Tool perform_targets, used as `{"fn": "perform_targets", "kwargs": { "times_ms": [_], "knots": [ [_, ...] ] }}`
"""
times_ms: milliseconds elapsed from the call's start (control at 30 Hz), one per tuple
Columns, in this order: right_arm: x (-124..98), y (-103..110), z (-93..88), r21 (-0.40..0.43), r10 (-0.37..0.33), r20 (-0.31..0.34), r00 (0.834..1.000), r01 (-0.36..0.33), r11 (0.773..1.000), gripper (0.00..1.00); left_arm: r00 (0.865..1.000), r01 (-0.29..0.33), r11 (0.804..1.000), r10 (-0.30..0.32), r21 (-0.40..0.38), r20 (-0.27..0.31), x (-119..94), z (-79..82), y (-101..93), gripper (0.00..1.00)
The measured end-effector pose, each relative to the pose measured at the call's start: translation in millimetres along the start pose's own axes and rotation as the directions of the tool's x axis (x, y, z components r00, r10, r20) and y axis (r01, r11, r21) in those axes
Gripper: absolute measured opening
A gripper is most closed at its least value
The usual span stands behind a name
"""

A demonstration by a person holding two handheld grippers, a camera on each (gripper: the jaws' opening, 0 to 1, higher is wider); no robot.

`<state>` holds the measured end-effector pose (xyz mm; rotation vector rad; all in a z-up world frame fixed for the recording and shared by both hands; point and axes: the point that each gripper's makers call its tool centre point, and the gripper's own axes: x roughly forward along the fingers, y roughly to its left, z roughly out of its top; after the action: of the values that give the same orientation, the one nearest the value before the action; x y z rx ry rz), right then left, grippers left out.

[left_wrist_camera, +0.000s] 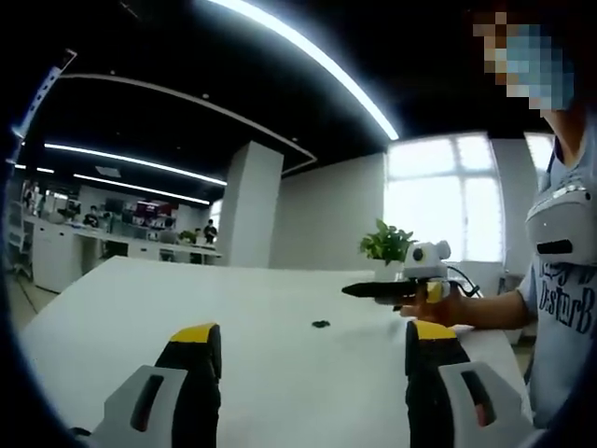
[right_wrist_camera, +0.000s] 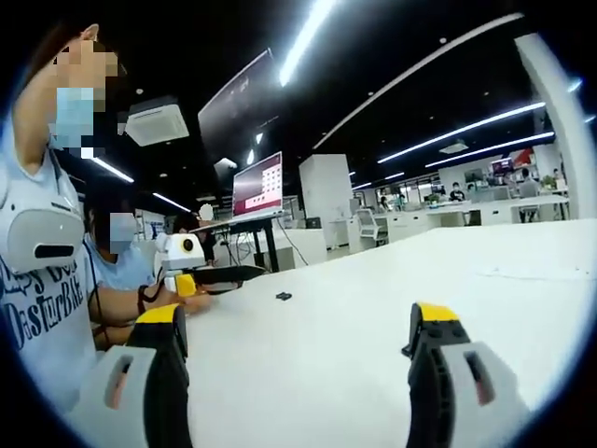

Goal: Snap the two parts of the plastic buckle together until the buckle closes and remains connected.

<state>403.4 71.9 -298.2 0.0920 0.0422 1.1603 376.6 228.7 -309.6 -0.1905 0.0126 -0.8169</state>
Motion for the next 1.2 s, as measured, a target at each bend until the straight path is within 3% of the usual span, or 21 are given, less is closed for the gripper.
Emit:
{"fn": "perform_targets", "kwargs": {
  "times_ms": [467, 633, 767, 933, 1033, 1200],
  "knots": [
    [-5, -2, 11.9, 0.009, -0.014, 0.038, 0.999, 0.014, 1.0, 1.0, 1.0, -0.026, 0.999, 0.027, 0.036, -0.016, 0, -1.4, 2.4, 0.82],
    [-6, 0, 12.5, -0.004, -0.012, 0.032, 0.999, 0.012, 1.0, 1.0, 0.999, -0.047, 0.999, 0.047, 0.007, -0.02, -1, 1.4, 7.5, 0.82],
    [-5, 3, 12.8, -0.008, -0.006, 0.03, 1.0, 0.006, 1.0, 1.0, 0.996, -0.05, 0.999, 0.049, -0.007, -0.075, -2, -2.5, 5.7, 0.82],
    [-5, 4, 14.0, -0.018, 0.0, 0.029, 1.0, 0.001, 1.0, 1.0, 0.996, -0.021, 0.999, 0.023, 0.025, -0.082, 2, 14.9, -5.0, 0.82],
    [-5, 5, 14.8, -0.017, 0.0, 0.033, 0.999, 0.001, 1.0, 1.0, 0.997, -0.001, 0.996, 0.009, 0.091, -0.078, 8, 31.2, -4.9, 0.83],
    [-5, 5, 13.1, -0.023, -0.003, 0.027, 1.0, 0.003, 1.0, 1.0, 0.996, -0.033, 0.99, 0.043, 0.137, -0.078, 18, 38.4, 23.3, 0.82]
  ]
}}
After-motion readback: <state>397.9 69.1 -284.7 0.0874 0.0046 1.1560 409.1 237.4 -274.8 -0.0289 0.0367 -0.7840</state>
